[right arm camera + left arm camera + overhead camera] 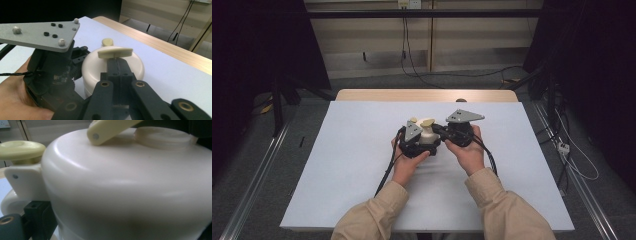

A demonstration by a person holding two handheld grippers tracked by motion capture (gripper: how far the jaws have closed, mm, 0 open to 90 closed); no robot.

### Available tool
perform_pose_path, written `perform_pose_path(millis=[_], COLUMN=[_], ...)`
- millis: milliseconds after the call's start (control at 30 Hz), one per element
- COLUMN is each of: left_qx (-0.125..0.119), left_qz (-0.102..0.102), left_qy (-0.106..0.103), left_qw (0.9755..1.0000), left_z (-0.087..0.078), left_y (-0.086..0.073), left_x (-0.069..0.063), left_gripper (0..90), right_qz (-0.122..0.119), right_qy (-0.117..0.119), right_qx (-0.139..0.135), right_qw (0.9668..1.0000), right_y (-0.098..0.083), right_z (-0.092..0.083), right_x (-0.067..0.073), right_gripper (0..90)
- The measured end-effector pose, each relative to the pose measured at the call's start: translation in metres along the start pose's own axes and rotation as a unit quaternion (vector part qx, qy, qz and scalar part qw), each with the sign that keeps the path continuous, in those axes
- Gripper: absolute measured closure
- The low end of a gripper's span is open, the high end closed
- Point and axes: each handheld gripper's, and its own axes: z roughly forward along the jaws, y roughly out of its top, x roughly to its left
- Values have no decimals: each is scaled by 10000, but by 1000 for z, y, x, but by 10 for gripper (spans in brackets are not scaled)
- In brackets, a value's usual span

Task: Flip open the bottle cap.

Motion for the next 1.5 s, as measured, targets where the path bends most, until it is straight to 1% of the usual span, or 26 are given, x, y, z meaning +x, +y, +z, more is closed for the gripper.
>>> perform_pose_path(millis=[67, 100, 367, 733, 1067, 1500], left_qx=[5, -3, 0, 6, 10, 1], left_qz=[34, 0, 3, 3, 1, -16], left_qy=[2, 5, 10, 13, 19, 16], left_qw=[10000, 10000, 10000, 10000, 10000, 10000], left_z=[0, 0, 0, 0, 0, 0], left_y=[0, 0, 0, 0, 0, 0], left_x=[0, 0, 0, 0, 0, -1], left_gripper=[52, 52, 52, 52, 52, 52], right_qz=[-15, -27, -34, -30, -25, -55], right_qy=[13, 1, 1, 6, -9, -30], right_qx=[-1, 0, -52, -88, -103, -133], right_qw=[10000, 10000, 10000, 10000, 9999, 9999], right_y=[1, 2, 9, 14, 15, 20], right_z=[1, 1, -1, 3, 7, 10], right_x=[1, 1, 0, 1, 1, 2], right_gripper=[900, 900, 900, 900, 900, 900])
